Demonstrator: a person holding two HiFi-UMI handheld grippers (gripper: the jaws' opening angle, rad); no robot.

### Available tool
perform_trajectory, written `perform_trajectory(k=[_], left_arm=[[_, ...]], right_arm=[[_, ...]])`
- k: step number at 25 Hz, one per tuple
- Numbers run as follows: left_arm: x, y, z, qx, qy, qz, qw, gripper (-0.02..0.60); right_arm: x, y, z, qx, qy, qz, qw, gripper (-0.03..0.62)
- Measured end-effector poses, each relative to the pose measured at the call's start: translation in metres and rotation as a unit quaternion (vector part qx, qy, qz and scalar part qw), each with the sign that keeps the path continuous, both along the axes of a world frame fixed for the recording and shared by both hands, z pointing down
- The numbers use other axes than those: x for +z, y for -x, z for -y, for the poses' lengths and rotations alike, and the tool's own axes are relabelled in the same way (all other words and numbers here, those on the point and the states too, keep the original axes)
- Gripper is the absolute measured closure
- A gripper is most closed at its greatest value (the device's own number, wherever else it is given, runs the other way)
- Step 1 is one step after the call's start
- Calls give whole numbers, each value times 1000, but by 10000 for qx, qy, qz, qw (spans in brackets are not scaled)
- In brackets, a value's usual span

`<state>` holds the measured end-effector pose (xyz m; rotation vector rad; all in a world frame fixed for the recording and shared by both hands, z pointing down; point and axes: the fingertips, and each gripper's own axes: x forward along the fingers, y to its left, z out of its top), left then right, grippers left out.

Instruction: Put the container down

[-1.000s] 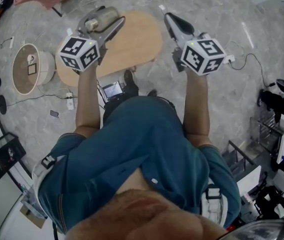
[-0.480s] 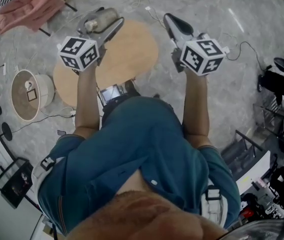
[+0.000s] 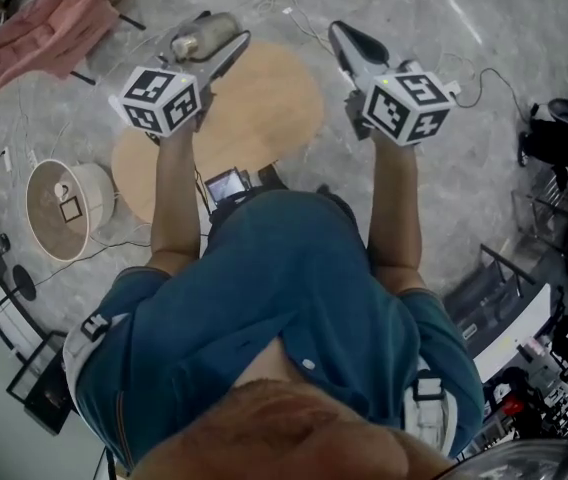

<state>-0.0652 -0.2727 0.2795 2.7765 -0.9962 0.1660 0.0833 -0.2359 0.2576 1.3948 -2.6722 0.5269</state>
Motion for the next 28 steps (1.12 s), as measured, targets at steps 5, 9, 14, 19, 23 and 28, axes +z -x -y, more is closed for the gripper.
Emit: perform_trajectory(k=[5,9,14,19,23,28], left_arm=[[10,8,20,57,62,31,10000,252],[24,11,34,43,209,30,9998,252],[49,14,56,-78,430,60,9990,252],[78,21,69,-329,620,120,9975,252],[109,26,84,-550,809,199,9950,252],[150,27,95,-686,1004,341,9920,253]], right_arm=[[11,12,13,50,159,-52,9998,585],[20,19,26,20,273,-56,9996,585],[40,22,50,-100,462,-53,9989,585],[56,26,66,-306,606,-65,9977,585],[77,25,81,-444,795,-67,9958,585],[118,21,95,-513,1146,-46,9921,585]])
